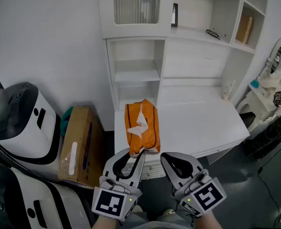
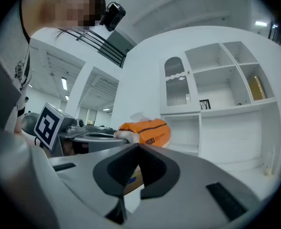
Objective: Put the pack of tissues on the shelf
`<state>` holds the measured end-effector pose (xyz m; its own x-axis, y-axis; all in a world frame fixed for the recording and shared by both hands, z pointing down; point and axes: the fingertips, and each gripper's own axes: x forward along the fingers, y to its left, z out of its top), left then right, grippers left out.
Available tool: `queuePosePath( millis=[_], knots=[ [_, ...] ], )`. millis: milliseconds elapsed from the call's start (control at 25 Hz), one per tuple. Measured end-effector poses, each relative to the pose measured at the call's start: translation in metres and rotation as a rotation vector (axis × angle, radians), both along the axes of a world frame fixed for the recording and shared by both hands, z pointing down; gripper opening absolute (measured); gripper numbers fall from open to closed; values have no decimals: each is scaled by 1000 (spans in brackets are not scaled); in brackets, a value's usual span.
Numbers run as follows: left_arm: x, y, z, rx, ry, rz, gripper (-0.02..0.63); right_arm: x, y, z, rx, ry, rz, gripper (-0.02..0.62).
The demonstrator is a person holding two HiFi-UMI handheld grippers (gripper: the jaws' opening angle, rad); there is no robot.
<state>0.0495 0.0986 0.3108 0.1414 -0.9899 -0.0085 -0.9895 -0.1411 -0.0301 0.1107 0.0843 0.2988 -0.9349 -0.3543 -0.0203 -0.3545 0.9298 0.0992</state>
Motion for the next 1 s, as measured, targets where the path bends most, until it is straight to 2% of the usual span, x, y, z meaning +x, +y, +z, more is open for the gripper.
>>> queuePosePath(
  millis=[120, 320, 560, 840, 1000],
  knots=[
    [0, 0, -5, 40, -12, -11, 107, 1, 1, -1, 0, 1, -9, 9],
    [2, 2, -1, 1, -8, -15, 107, 1, 1, -1, 2, -3, -19, 9],
    [-2, 0, 0, 11, -18, -18, 107, -3, -1, 0, 6, -7, -21, 9],
    [-6, -2, 4, 0, -19, 7, 107, -6, -1, 5, -1, -22, 11, 12],
    [-28, -1, 3, 33, -22, 39, 107, -25, 1, 9, 23, -6, 69, 12]
  ],
)
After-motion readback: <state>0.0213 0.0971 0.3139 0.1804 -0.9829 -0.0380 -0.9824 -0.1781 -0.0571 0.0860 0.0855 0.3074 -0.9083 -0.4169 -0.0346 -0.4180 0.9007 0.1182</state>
